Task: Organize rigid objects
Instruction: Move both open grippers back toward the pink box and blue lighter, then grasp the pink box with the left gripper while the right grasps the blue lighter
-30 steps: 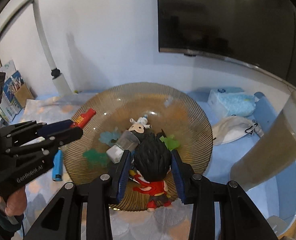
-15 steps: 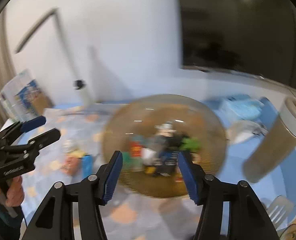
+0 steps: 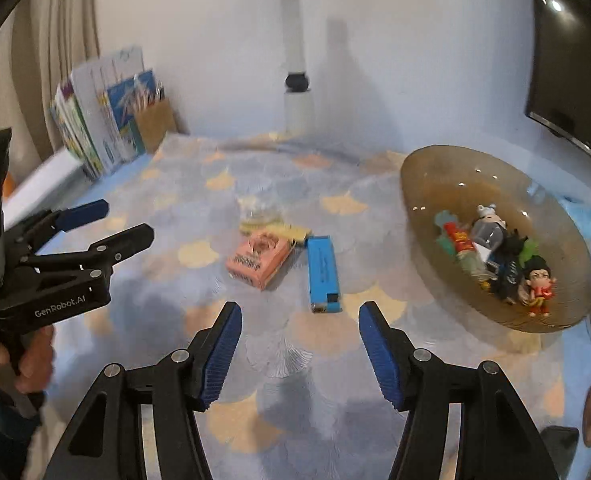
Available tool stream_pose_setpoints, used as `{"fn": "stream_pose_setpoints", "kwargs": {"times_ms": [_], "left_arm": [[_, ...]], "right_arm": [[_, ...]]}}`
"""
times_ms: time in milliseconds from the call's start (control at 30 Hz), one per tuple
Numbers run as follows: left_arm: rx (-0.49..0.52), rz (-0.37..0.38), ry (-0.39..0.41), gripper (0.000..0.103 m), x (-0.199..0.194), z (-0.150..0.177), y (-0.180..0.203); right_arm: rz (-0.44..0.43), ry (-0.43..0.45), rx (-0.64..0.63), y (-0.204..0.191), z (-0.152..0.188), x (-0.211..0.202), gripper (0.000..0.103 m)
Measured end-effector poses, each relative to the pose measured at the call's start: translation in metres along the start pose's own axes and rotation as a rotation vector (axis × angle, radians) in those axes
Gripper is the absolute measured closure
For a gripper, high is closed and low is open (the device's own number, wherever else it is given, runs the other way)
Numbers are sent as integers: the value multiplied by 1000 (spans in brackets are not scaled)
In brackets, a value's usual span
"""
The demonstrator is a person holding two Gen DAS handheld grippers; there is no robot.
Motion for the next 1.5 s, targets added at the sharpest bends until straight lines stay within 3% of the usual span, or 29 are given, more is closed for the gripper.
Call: {"fn": "stream_pose_setpoints", "kwargs": {"times_ms": [100,200,267,500,600,733,867,1033,1100,1167,1267,1367,1500], "left_arm": [[-22,-5,-43,26,19,20,-8],[-37,-18,-75,26,30,29,-13],[-48,-17,-45,26,24,28,-15],[-55,18,-62,26,28,31,-16],[-56,22,-68,26,27,32,-15],[-32,36,-72,26,27,32,-9],[70,6,-100,26,29,30,15],[113,152,-142,26,35,13,58],[107,185,-174,26,45,8,67],[85,203,-198,26,56,2,70],[80,237,-230,26,68,-3,73],[82,276,-263,26,78,-5,79],[113,236,-258,27,88,-9,85]], "right_arm": [[47,-23,-61,-10,15,23,44],[32,-43,-51,-11,22,34,44],[31,-40,-32,-7,25,38,44],[-35,-38,129,21,31,42,44],[-41,-55,143,22,32,45,44],[-38,-69,130,20,32,47,44],[-69,-97,132,22,29,52,44],[-47,-153,41,24,11,58,44],[-31,-154,6,24,4,62,51],[-2,-168,-13,30,3,69,52],[-56,-165,-2,34,9,71,52],[-58,-156,-35,31,11,71,52],[-60,-156,-53,28,9,78,52]]}}
Point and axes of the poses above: each gripper's, at about its wrist camera, not at the fingertips, and x roughly the way its jaws point, y to its right, z to its underside, the point moved 4 cm from there along x, roughly the way its jaws point, and after that the axes turned 3 degrees about -x, right-handed, at the moved point
